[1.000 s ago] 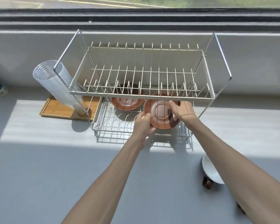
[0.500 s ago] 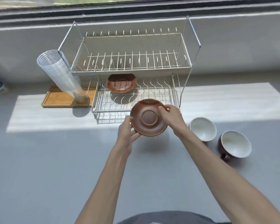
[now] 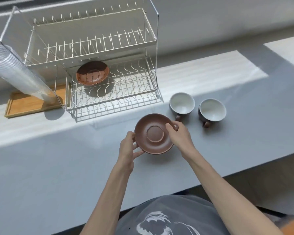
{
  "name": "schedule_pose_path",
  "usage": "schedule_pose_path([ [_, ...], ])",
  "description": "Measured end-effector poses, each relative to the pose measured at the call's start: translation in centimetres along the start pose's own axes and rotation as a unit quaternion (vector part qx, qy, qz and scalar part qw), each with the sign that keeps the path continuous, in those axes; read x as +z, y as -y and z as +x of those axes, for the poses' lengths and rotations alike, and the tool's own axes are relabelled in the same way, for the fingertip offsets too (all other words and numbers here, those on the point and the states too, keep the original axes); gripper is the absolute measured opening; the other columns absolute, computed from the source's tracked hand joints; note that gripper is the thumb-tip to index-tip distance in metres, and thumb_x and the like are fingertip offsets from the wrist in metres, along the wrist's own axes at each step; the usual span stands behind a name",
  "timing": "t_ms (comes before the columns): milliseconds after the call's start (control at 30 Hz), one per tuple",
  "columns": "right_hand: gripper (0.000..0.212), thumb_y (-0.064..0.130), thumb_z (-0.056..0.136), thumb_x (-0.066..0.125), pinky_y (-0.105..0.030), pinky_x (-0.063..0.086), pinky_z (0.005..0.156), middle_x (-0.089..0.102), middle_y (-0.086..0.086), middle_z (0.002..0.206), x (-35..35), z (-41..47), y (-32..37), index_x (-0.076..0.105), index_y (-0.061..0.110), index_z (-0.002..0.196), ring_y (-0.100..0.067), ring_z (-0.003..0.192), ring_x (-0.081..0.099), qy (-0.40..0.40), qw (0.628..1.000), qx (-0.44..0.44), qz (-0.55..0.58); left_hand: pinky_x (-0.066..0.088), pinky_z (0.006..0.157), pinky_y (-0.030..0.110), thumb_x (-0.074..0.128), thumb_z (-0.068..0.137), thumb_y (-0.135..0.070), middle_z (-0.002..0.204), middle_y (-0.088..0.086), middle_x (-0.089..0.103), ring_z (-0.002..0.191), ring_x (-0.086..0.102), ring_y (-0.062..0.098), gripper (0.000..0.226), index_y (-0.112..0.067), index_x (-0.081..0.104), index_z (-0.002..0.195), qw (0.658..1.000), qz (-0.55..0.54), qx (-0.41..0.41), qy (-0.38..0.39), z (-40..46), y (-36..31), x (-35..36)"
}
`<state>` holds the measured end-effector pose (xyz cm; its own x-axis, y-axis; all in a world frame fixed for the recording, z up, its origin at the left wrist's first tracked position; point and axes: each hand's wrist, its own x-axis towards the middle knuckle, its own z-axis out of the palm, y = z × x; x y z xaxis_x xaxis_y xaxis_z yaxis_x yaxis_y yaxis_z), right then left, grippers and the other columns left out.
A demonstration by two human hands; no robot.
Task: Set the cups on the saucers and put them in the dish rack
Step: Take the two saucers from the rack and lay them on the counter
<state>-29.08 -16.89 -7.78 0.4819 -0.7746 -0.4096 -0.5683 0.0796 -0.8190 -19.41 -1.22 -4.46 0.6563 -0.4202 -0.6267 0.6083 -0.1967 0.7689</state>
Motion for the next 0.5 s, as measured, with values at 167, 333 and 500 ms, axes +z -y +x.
schedule_pose_path([
  [167, 0.041, 0.043, 0.089, 0.057, -0.025, 0.041, 0.084, 0.064, -0.003, 0.121, -3.5, -1.3, -3.9, 0.06, 0.02, 0.123, -0.015, 0.103, 0.058, -0.063, 0.997, 0.041, 0.025, 0.058, 0.057, 0.027, 0.043, 0.088, -0.023, 0.075, -0.006, 0.071, 0.079, 0.068, 0.017, 0.02, -0.014, 0.06, 0.082, 0.998, 0.05, -0.025, 0.043, -0.6, 2.3, 3.2],
  [333, 0.043, 0.048, 0.09, 0.055, -0.028, 0.041, 0.085, 0.059, -0.003, 0.128, -6.9, -2.2, -7.1, 0.057, 0.024, 0.125, -0.018, 0.11, 0.056, -0.104, 0.989, 0.091, 0.05, 0.056, 0.062, 0.026, 0.044, 0.089, -0.023, 0.073, -0.008, 0.073, 0.078, 0.071, 0.013, 0.027, -0.017, 0.068, 0.077, 0.99, 0.088, -0.061, 0.087, -0.9, 4.0, 6.4],
  [500, 0.044, 0.046, 0.091, 0.055, -0.031, 0.043, 0.093, 0.058, -0.006, 0.13, -9.1, -2.6, -9.0, 0.057, 0.022, 0.127, -0.021, 0.117, 0.056, -0.142, 0.982, 0.114, 0.058, 0.055, 0.062, 0.025, 0.045, 0.091, -0.024, 0.085, -0.002, 0.071, 0.081, 0.071, 0.016, 0.026, -0.015, 0.069, 0.084, 0.984, 0.114, -0.084, 0.112, -0.8, 5.3, 9.0],
])
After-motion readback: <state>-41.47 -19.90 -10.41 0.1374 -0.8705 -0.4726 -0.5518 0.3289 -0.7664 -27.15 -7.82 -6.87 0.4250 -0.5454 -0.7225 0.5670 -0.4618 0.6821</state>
